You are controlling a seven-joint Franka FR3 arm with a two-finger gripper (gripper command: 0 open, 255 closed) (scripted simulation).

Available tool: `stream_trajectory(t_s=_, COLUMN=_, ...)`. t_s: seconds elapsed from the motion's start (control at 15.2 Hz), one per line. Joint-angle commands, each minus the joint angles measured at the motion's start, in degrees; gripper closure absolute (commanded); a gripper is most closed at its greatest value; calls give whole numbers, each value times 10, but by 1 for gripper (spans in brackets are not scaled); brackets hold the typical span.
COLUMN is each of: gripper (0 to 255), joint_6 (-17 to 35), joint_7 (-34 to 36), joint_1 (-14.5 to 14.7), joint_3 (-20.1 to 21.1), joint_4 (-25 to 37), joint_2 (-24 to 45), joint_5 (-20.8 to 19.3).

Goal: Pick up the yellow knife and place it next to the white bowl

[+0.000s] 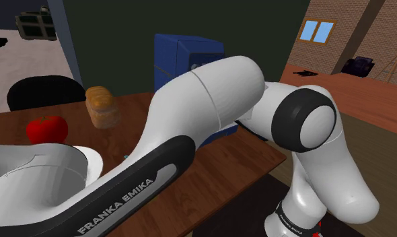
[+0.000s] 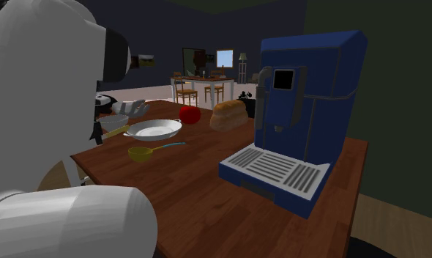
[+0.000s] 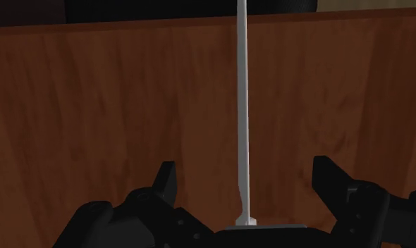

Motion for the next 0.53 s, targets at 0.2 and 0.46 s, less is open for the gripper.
stream_trajectory(t_s=0.2, gripper=0, joint_6=-59, joint_7=-7, joint_1=1, joint_3=6, joint_4=38, joint_2=-22, joint_5=10)
stream_trajectory(t_s=0.46, gripper=0, joint_6=-59, joint_7=-7, joint_1=1, joint_3=6, joint_4=38, joint_2=-22, joint_5=10)
